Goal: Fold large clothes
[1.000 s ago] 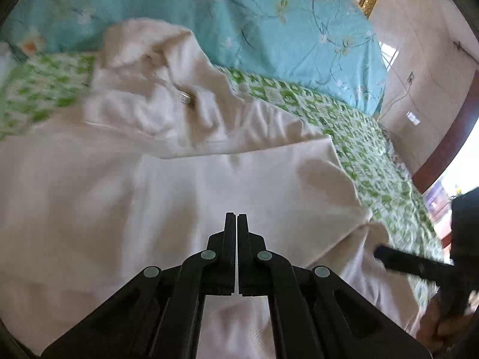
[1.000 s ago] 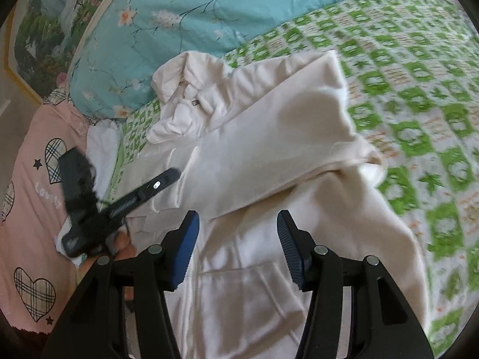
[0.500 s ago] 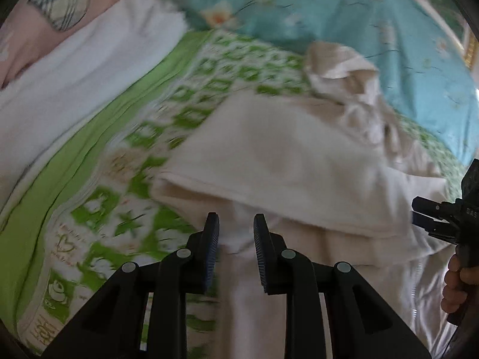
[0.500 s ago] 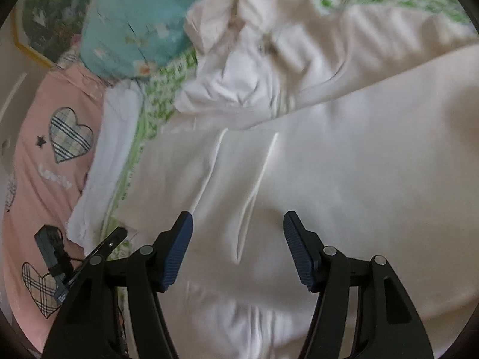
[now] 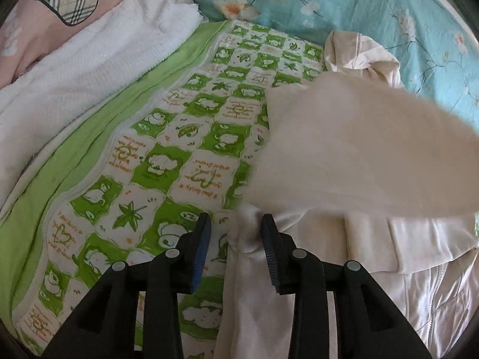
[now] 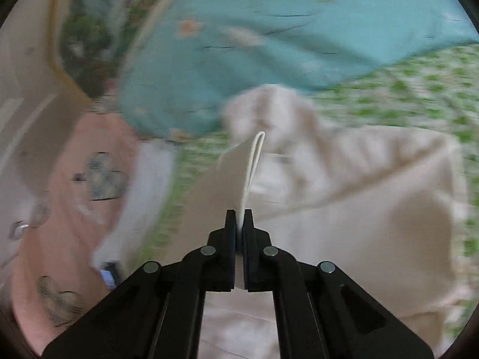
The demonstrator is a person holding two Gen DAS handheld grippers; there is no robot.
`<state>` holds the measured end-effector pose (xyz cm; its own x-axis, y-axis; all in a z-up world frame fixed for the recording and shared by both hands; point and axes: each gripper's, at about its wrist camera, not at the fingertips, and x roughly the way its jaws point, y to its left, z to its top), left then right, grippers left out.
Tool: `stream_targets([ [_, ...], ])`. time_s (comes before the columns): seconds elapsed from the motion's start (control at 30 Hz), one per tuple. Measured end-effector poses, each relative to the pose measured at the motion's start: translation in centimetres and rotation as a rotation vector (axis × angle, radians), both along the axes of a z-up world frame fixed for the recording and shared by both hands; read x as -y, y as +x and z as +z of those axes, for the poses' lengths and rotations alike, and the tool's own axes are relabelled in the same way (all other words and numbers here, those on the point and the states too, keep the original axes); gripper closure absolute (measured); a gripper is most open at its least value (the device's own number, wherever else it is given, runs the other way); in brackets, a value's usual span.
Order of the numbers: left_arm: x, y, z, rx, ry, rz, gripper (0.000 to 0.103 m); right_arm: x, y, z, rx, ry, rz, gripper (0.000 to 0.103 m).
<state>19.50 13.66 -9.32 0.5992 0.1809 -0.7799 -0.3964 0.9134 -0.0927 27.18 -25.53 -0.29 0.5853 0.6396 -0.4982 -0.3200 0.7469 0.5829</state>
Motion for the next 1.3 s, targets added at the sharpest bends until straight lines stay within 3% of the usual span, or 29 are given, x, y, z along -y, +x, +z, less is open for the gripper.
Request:
stream_targets([
  [0.13, 1.1, 0.0, 0.0, -0.004, 0.031, -0.022, 0.064, 3.6, 0.5, -5.2, -0.138, -0.058, -0.098, 0.1],
  [0.33, 1.1, -0.4, -0.2, 0.007, 0.02, -0.016, 0.063, 5.1, -0.1, -7.9, -0.18, -0.14, -0.139, 0.1],
  [0.57, 3.1, -1.1, -0.4, 0.0, 0.086, -0.053, 0.063, 5.9, -0.3, -7.4, -0.155, -0.234, -0.204, 0.1],
  [0.8, 1.9, -1.6, -0.6, 0.027, 0.009, -0.04, 0.062, 6.7, -1.0, -8.8, -0.237, -0.282, -0.173, 0.099],
  [0.9, 1.8, -1.8, -0.6, 0.036, 0.001, -0.032, 0.062, 7.1, -2.1, -7.6, -0.213, -0.298, -0.2, 0.098],
  [1.0, 1.8, -1.9, -0.6, 0.036, -0.001, -0.028, 0.062, 6.6, -2.7, -6.4, -0.18, -0.389, -0.248, 0.098],
  [1.03, 1.8, -2.0, -0.6, 0.037, -0.004, -0.023, 0.062, 6.3, -2.9, -5.8, -0.159, -0.388, -0.258, 0.095],
  [1.1, 1.8, -2.2, -0.6, 0.044, -0.008, -0.016, 0.062, 5.0, -2.9, -4.2, -0.11, -0.278, -0.184, 0.095],
  [1.13, 1.7, -2.3, -0.7, 0.048, -0.013, -0.012, 0.062, 3.8, -2.4, -3.6, -0.099, -0.214, -0.12, 0.093],
  [1.2, 1.6, -2.2, -0.7, 0.051, -0.02, -0.006, 0.061, -0.6, -0.4, -2.7, -0.105, -0.1, 0.074, 0.077],
  [1.27, 1.5, -2.3, -0.8, 0.06, -0.024, -0.002, 0.061, -6.8, 2.0, -1.8, -0.083, -0.066, 0.27, 0.039],
  [1.3, 1.4, -2.4, -0.8, 0.066, -0.028, -0.002, 0.061, -9.5, 3.1, -1.6, -0.067, -0.083, 0.343, 0.036],
])
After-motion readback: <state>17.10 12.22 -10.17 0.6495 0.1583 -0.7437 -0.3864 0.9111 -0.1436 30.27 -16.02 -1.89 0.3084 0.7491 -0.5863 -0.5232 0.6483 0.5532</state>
